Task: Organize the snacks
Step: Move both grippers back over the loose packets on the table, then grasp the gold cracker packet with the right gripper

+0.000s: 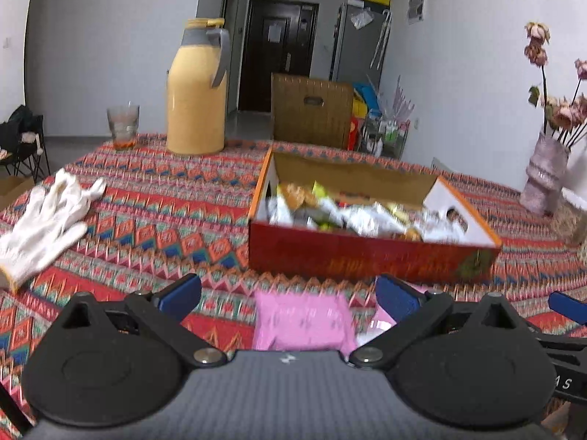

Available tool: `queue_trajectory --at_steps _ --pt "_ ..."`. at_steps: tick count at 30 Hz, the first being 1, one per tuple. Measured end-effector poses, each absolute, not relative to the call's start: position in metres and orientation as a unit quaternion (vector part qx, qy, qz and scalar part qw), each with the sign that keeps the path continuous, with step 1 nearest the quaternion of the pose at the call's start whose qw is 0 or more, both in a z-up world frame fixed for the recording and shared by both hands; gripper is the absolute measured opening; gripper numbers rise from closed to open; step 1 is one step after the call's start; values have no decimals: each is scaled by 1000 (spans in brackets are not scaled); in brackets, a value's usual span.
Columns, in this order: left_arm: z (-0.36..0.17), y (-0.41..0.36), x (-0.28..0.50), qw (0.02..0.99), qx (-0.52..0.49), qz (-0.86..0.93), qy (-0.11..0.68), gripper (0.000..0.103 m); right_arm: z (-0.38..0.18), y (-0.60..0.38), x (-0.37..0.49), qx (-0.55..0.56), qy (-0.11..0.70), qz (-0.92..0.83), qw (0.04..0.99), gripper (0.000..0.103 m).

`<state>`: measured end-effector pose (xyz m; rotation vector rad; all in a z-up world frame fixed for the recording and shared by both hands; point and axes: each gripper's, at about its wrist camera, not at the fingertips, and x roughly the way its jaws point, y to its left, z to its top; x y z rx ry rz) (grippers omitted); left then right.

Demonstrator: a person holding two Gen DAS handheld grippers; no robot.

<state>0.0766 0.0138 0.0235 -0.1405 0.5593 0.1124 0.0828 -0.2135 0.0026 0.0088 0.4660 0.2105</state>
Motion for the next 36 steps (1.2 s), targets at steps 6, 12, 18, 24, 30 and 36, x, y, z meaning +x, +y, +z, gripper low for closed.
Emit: queue_trajectory --at_steps 6,12,18,24,30,36 --pt "4 15 61 949 -66 51 303 103 -21 -203 69 0 274 117 955 103" --pt "-9 12 50 944 -64 43 322 103 -38 -186 66 -13 316 118 941 103" --pt "-16 14 46 940 -66 43 333 103 -44 -175 71 -12 341 110 934 103" --pt "-21 16 45 936 -71 43 341 103 -49 -177 73 -11 356 102 929 103" --pt "-23 15 45 934 -74 41 348 103 -53 -190 69 -9 357 85 930 103" --pt "-25 12 46 932 -74 36 353 103 -53 -204 61 -7 344 89 935 92"
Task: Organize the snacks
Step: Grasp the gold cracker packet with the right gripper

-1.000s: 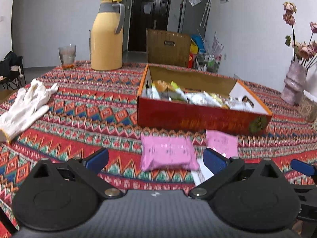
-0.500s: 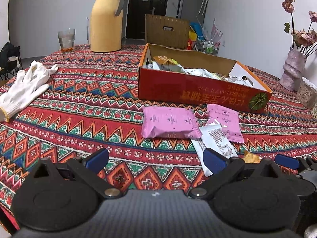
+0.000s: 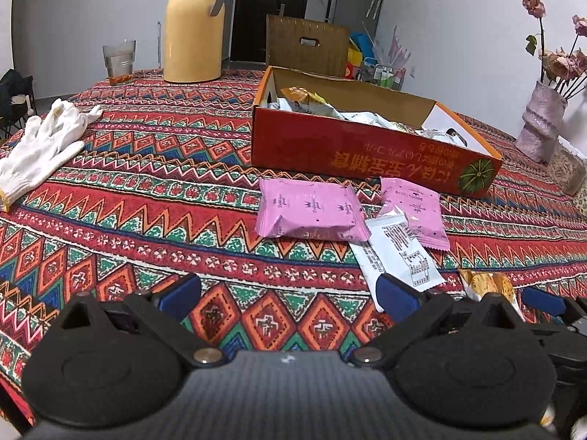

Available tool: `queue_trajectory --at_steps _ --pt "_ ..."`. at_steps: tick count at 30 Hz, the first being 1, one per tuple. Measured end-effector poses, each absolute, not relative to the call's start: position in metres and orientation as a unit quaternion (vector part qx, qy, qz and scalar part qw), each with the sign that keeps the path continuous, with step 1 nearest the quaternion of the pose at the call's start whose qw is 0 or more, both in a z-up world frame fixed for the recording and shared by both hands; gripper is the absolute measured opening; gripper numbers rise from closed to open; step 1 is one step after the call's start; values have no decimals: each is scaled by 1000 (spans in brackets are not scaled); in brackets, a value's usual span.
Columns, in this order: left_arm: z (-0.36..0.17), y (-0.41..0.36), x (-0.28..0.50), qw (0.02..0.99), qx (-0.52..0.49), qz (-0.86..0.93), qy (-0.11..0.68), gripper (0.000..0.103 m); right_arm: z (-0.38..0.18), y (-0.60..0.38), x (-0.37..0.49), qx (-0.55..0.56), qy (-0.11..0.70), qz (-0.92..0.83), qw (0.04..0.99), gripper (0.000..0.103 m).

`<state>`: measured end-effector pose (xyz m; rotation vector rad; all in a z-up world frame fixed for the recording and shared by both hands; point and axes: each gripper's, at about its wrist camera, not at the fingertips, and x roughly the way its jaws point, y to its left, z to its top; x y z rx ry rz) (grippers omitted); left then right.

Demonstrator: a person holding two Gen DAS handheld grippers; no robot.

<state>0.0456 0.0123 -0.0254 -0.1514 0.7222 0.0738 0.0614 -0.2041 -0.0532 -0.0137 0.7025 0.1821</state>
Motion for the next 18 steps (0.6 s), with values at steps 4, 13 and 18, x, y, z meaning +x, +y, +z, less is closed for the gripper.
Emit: queue_trajectory --at_steps 4,13,18 --pt "-26 10 48 931 -75 31 355 103 -49 -212 59 -5 331 96 939 43" --pt "-22 -8 65 926 -77 11 369 103 -34 -232 59 16 282 88 955 41" --pt "-22 -26 85 921 -86 13 380 103 -27 -248 65 23 262 75 962 41"
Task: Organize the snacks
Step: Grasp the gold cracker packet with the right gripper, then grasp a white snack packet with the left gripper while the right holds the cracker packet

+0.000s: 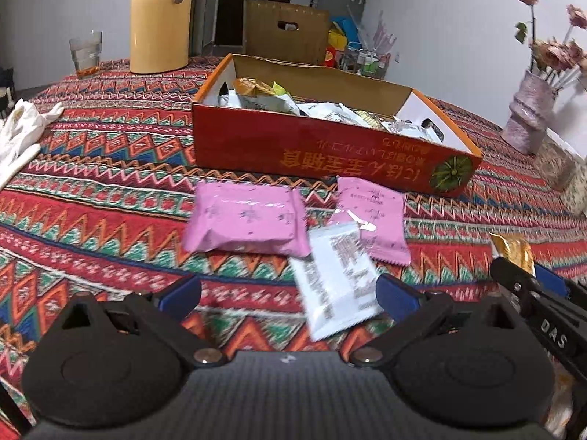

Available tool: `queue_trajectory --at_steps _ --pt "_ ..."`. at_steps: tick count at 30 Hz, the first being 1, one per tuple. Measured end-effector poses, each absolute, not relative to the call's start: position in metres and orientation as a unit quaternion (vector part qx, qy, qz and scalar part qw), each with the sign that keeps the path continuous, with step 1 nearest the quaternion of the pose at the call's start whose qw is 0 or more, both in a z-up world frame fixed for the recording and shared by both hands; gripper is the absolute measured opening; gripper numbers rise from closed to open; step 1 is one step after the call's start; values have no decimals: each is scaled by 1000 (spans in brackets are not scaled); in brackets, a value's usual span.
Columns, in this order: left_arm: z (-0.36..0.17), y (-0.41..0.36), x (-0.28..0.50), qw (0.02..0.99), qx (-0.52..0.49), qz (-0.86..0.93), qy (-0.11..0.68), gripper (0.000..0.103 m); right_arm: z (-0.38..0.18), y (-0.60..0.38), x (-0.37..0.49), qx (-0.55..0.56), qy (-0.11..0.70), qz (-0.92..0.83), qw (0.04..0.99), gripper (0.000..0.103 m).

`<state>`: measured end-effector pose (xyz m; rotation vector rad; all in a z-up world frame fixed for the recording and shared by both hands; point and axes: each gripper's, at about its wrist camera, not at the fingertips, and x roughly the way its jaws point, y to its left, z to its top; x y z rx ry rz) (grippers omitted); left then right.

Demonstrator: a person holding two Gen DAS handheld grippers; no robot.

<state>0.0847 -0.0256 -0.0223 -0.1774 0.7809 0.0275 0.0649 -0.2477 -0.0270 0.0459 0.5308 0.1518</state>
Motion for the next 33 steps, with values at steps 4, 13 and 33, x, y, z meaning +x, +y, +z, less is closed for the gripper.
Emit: queue_trajectory --at_steps 4,13,33 --pt "-25 -39 100 918 -85 22 386 103 -28 -258 76 32 257 78 963 41" --pt "-36 -63 116 914 -49 27 401 53 -35 -261 93 39 264 119 956 41" --pt "-19 -62 103 925 -34 2 379 42 -23 -257 82 26 242 122 962 41"
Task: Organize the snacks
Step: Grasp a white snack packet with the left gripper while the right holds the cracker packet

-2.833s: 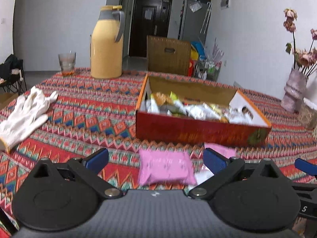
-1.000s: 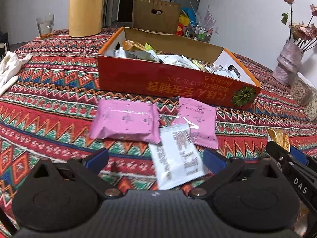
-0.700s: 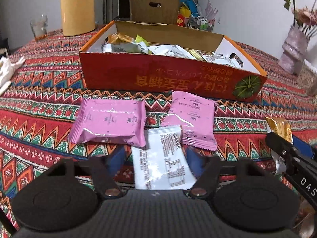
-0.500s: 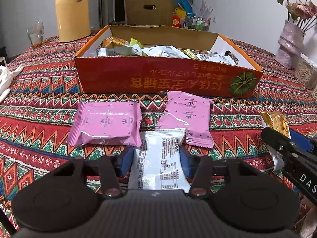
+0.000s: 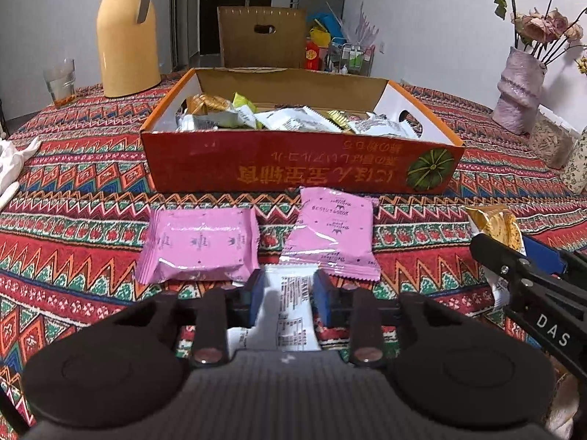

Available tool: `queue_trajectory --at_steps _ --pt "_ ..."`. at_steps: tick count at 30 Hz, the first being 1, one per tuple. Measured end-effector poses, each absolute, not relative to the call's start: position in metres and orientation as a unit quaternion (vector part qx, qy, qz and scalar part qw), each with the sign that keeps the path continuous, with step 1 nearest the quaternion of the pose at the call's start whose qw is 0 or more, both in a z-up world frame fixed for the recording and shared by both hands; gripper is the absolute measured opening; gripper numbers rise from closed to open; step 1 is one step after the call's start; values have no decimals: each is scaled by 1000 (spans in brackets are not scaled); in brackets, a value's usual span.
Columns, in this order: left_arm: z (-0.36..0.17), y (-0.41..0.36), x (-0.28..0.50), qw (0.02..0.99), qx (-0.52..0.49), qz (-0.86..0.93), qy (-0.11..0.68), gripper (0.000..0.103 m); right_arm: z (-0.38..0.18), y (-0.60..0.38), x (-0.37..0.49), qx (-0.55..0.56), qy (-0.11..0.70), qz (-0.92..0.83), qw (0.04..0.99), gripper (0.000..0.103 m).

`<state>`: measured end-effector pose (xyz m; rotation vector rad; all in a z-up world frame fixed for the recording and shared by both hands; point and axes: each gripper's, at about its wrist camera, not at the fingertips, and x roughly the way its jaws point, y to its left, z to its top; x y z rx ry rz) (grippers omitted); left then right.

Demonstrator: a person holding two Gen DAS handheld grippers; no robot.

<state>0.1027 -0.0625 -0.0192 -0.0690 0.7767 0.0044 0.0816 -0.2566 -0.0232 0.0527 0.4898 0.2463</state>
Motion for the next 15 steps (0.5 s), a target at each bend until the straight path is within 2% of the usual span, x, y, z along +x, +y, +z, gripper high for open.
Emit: queue_trajectory --at_steps 1,3,9,11,13,15 --pt "-20 -61 102 925 -35 4 379 57 -24 -256 81 26 243 121 962 42" --pt "-22 -61 101 924 -32 9 380 69 -25 -256 80 25 246 121 961 42" --pt "-33 -59 104 915 -38 11 401 68 -29 -255 75 23 254 122 959 42" --pt "-36 -60 104 914 -36 13 404 64 -30 -254 73 22 256 122 959 42" --pt "-36 -61 102 916 -29 16 400 53 -31 -254 71 21 258 122 958 42" --pt "-36 -59 100 917 -33 16 398 51 -30 -253 69 20 258 122 958 42"
